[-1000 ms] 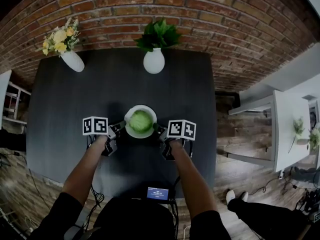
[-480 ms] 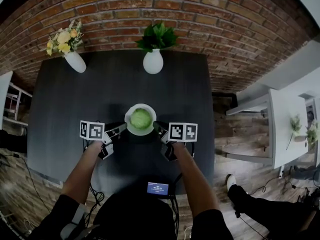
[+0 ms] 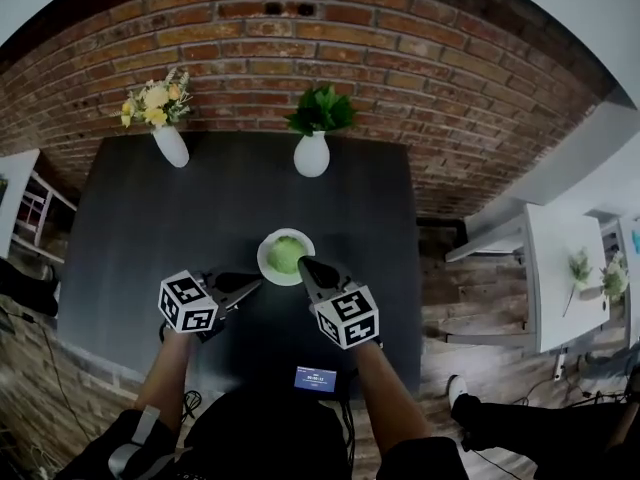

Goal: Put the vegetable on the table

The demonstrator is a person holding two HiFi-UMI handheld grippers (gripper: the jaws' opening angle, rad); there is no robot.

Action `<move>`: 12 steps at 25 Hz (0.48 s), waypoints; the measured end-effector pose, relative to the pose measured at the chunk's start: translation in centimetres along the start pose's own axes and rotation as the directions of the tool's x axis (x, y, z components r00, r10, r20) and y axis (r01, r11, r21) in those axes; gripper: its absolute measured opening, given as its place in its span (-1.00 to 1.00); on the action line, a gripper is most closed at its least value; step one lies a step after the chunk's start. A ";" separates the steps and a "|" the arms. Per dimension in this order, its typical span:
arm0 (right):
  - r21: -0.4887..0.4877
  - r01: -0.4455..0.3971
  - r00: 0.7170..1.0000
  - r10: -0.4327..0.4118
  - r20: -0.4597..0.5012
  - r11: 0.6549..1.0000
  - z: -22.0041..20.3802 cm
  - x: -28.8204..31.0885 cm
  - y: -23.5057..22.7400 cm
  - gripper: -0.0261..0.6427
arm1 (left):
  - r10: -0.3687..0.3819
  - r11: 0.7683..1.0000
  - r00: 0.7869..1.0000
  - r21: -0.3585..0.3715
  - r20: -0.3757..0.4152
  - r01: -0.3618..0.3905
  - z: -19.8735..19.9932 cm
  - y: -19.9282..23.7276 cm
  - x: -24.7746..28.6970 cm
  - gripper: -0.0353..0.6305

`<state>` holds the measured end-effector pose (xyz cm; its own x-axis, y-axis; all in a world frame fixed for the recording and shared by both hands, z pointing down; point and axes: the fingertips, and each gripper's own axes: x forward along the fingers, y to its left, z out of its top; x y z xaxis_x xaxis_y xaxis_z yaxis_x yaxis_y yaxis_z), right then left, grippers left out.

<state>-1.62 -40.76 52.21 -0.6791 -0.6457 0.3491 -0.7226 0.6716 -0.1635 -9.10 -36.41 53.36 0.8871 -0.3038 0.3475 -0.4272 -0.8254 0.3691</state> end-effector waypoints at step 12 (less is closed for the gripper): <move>-0.207 -0.081 0.996 0.085 0.012 0.975 1.9 -3.8 4.2 -0.90 | 0.775 0.392 0.626 0.713 0.084 -0.581 6.6 -0.3 -9.0 -0.88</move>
<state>-2.35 -36.16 48.41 -0.7398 -0.5906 0.3225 -0.6230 0.7822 0.0032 -15.80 -36.52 44.44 0.2385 -0.8700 0.4315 -0.5585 -0.4864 -0.6720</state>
